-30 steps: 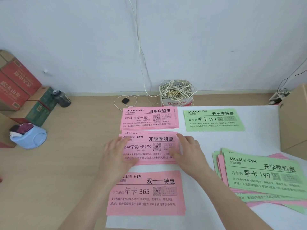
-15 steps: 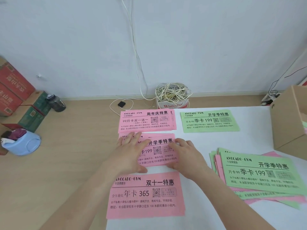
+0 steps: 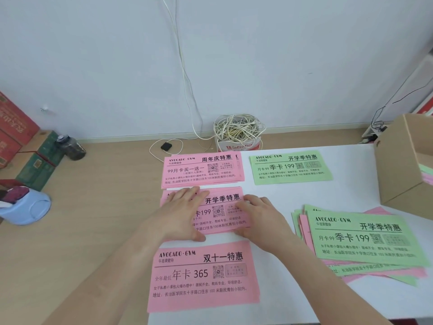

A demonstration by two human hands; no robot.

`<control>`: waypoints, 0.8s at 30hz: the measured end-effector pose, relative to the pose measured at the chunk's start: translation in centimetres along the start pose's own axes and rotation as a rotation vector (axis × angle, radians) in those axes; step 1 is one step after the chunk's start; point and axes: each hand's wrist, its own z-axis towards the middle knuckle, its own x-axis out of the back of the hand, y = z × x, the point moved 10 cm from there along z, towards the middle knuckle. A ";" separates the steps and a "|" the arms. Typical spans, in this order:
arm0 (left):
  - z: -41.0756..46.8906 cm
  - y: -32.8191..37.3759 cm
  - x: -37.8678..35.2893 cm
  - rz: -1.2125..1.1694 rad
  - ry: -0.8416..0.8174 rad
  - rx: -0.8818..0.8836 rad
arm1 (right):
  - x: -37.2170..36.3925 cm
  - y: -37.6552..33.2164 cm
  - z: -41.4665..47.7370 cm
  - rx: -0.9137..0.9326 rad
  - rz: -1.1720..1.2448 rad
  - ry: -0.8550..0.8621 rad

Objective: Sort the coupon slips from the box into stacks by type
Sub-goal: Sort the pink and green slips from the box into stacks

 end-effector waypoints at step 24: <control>2.0 27.1 0.3 -0.121 0.179 -0.400 | 8.9 22.0 -16.4 -0.451 0.058 0.048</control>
